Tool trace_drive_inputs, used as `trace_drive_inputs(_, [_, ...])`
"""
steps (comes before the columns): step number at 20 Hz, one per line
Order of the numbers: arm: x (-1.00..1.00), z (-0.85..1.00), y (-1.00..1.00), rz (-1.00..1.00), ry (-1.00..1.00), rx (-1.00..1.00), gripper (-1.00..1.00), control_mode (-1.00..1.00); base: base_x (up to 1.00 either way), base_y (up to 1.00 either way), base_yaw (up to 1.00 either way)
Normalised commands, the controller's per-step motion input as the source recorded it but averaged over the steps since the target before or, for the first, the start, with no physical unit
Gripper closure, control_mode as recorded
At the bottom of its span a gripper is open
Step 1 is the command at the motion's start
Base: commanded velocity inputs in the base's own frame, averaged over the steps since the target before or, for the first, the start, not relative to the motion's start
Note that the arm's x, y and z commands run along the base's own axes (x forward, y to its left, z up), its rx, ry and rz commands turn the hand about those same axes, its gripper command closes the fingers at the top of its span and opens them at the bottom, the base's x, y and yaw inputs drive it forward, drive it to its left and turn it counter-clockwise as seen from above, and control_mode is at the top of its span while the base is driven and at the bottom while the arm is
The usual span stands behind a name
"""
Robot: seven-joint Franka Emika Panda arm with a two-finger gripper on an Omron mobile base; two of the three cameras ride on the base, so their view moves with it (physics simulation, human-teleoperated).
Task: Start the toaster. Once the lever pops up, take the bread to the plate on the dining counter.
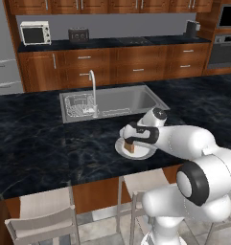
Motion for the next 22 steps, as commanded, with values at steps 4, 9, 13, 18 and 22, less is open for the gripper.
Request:
trace_drive_inputs(4, [0.0, 0.0, 0.0, 0.0, 0.0, 0.0, 1.0, -1.0, 0.0, 0.0, 0.0])
trace_drive_inputs(9, [0.0, 0.0, 0.0, 0.0, 0.0, 0.0, -1.0, -1.0, 0.0, 0.0, 0.0])
trace_drive_inputs(13, [0.0, 0.0, 0.0, 0.0, 0.0, 0.0, -1.0, -1.0, 0.0, 0.0, 0.0])
trace_drive_inputs(18, [-0.11, 0.0, 0.0, 0.0, -0.03, 0.0, -1.0, -1.0, 0.0, 0.0, 0.0])
trace_drive_inputs(22, [-0.03, 0.03, -0.01, 0.0, -0.06, 0.0, -1.0, -1.0, 0.0, 0.0, 0.0])
